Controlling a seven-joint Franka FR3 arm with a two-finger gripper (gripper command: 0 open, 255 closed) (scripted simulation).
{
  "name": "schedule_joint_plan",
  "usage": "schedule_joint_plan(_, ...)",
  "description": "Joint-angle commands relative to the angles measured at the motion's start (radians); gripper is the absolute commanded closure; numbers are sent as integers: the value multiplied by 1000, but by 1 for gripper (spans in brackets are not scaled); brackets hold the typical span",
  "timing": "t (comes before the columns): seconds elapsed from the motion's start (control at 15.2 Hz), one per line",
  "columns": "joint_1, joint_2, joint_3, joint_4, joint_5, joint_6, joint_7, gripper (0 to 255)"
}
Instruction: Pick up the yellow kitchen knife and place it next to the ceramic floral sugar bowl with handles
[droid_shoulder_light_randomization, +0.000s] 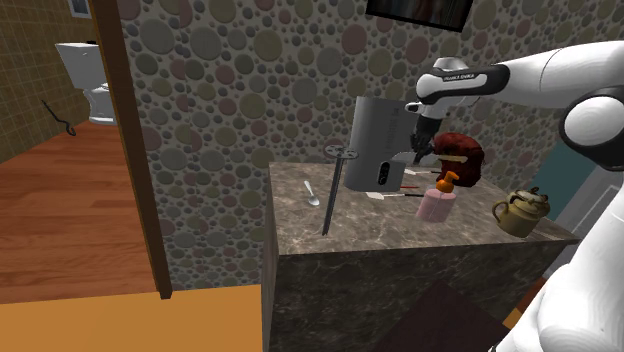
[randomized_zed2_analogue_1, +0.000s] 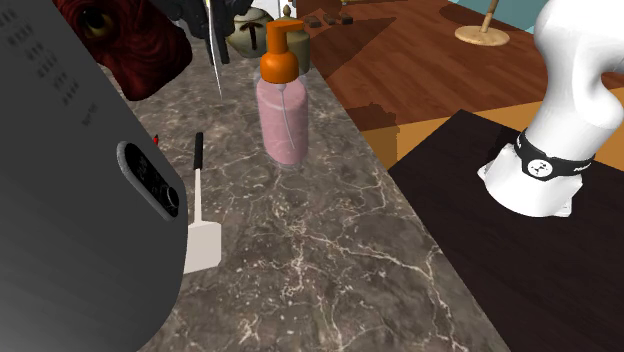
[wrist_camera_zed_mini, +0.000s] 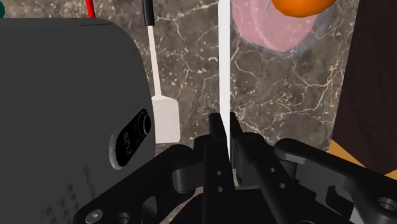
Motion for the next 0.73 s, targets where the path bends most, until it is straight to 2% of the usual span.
schedule_joint_plan(0.0, -1, -1, -1, 30, 0, -30, -1, 255)
schedule_joint_plan(0.2, -1, 0, -1, 65, 0, -66, -2, 255)
schedule_joint_plan(0.66, -100, 50, -78, 113, 34, -70, -182, 255)
